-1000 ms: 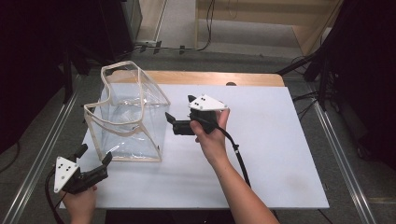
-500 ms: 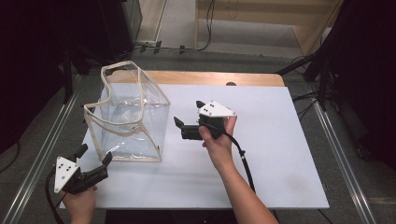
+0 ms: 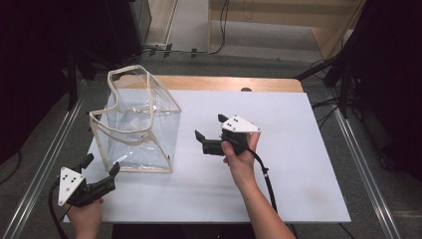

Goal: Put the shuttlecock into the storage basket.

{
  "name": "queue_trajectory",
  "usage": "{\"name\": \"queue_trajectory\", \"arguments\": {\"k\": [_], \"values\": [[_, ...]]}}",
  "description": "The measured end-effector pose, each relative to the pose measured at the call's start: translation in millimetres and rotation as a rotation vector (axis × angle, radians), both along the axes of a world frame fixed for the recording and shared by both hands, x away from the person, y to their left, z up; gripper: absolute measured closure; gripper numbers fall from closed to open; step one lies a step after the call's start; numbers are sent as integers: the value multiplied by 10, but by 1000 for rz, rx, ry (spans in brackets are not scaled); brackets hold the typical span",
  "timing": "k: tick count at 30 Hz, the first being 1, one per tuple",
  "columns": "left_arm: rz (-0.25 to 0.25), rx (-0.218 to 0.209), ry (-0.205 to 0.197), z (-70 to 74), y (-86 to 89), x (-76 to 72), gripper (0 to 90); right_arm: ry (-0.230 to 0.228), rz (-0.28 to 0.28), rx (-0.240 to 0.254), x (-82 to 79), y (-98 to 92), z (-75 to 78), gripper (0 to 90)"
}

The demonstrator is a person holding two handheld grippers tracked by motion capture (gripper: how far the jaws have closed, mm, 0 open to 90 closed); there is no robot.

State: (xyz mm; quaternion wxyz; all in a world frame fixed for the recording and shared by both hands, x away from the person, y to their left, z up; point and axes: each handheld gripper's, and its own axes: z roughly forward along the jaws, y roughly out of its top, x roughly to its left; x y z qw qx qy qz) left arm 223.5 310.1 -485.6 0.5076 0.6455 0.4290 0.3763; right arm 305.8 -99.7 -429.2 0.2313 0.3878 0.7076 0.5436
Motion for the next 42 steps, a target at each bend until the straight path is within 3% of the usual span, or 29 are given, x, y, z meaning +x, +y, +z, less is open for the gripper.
{"name": "queue_trajectory", "arguments": {"k": [26,42], "values": [[-1,2,0,-2,-6,-3,137,-14,-36,-34,-157,-405,-197,67],[0,5,0,-4,-15,-2,137,-24,-75,-18,-250,-659,-256,67]]}}
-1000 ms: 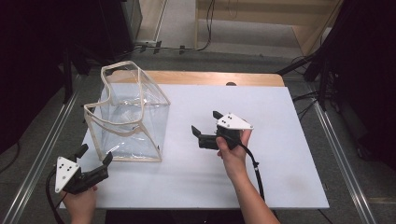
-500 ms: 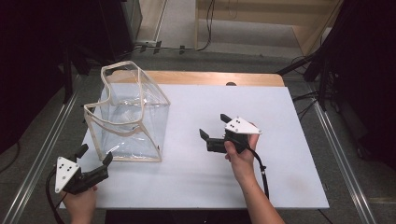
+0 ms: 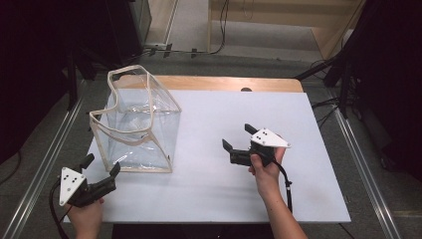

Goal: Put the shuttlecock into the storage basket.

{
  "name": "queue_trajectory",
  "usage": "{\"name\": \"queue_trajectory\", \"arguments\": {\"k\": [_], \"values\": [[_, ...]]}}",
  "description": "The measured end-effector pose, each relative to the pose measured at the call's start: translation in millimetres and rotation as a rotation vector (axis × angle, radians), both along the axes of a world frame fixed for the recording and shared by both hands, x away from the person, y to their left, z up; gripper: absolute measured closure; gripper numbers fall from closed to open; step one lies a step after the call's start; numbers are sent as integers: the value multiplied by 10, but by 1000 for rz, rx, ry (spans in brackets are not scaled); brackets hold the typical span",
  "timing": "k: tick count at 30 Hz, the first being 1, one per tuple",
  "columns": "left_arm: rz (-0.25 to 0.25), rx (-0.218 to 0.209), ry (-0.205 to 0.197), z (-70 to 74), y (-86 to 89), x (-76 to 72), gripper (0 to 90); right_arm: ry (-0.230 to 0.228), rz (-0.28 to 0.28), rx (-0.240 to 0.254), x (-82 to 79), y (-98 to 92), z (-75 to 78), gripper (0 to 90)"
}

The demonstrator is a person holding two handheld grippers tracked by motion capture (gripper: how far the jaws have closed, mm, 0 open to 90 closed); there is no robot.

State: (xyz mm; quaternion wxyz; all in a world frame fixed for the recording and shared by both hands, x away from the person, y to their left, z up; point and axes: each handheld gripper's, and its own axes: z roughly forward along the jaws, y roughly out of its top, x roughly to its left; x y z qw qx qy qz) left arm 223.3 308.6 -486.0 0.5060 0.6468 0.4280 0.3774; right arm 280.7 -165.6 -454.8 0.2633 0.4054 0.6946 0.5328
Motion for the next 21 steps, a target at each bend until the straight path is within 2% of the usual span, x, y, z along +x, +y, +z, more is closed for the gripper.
{"name": "queue_trajectory", "arguments": {"k": [12,21], "values": [[-1,6,1,0,-3,-1,137,-7,-29,-5,-78,-180,-35,67],[-1,10,2,0,-4,-1,137,1,-61,-9,-183,-382,-129,67]]}}
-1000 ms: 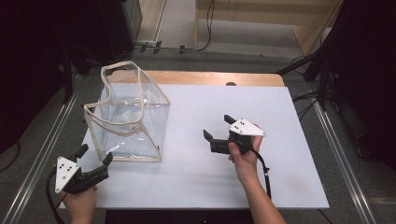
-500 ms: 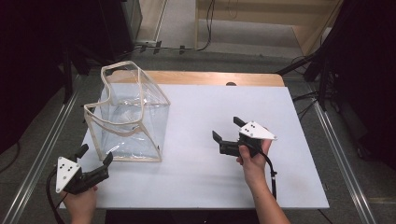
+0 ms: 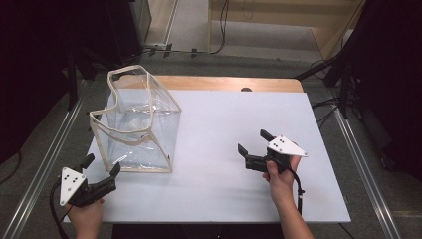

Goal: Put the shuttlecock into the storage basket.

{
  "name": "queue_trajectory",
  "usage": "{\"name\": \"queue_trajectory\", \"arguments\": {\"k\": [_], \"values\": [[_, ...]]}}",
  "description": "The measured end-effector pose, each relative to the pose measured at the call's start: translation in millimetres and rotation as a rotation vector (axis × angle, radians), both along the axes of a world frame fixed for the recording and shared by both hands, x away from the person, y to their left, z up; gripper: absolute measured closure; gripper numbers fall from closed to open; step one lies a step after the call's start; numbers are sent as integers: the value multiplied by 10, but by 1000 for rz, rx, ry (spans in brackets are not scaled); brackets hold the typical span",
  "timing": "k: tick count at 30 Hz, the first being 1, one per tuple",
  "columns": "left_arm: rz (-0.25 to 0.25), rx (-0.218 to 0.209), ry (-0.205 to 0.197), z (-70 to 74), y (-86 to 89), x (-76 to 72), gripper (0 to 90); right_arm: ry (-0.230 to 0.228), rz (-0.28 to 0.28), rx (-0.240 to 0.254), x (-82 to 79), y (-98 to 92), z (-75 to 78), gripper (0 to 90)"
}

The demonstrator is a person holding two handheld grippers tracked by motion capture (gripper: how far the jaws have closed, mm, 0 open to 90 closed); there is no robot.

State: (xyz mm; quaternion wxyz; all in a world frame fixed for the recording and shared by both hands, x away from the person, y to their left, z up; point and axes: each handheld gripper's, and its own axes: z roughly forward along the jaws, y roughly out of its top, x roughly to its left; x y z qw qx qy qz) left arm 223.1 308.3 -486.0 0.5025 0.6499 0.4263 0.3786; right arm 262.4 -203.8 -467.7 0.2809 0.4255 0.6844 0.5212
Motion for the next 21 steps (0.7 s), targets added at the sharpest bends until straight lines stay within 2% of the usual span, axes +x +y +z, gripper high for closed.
{"name": "queue_trajectory", "arguments": {"k": [10,11,12,13,21], "values": [[2,6,1,-1,-6,-1,137,2,-30,0,-116,-219,-83,66],[2,6,1,-1,-6,-1,137,1,-40,-5,-129,-239,-91,60],[2,5,1,-1,-6,-1,137,1,-38,-2,-137,-260,-101,0],[3,5,1,-1,-6,-1,137,3,-18,7,-151,-290,-110,0],[3,6,1,-1,-7,0,137,5,-42,10,-231,-432,-152,0]]}}
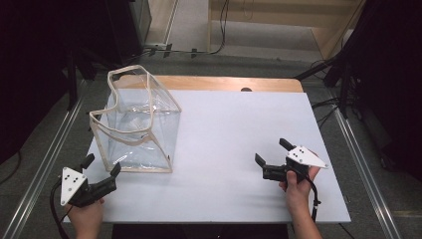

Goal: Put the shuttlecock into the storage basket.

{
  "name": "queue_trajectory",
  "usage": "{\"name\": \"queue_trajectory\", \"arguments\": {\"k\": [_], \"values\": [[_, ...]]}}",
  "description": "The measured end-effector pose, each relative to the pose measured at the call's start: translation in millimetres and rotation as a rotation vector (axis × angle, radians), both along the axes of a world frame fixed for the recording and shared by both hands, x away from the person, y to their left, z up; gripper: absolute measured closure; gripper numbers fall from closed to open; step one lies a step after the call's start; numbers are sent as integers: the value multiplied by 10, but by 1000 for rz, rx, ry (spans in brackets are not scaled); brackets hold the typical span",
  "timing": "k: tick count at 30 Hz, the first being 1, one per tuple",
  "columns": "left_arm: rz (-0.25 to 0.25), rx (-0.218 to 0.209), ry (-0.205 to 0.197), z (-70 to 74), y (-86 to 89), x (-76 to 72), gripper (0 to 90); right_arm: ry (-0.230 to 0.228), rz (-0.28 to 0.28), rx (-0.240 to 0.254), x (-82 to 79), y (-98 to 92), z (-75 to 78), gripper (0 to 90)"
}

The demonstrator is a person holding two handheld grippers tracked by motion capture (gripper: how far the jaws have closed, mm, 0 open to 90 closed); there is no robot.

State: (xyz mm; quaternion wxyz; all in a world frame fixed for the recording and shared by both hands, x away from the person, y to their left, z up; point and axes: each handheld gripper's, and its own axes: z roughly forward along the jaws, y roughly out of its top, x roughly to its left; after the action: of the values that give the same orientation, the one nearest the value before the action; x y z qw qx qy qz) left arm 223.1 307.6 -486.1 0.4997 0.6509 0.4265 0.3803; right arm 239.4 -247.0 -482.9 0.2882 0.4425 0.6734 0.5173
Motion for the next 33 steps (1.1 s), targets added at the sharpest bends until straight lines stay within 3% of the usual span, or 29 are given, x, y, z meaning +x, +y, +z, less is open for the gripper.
{"name": "queue_trajectory", "arguments": {"k": [22,33], "values": [[2,0,1,1,3,1,137,16,-69,28,-259,-514,-198,0],[2,-7,0,2,9,4,137,33,-83,15,-387,-719,-279,0]]}}
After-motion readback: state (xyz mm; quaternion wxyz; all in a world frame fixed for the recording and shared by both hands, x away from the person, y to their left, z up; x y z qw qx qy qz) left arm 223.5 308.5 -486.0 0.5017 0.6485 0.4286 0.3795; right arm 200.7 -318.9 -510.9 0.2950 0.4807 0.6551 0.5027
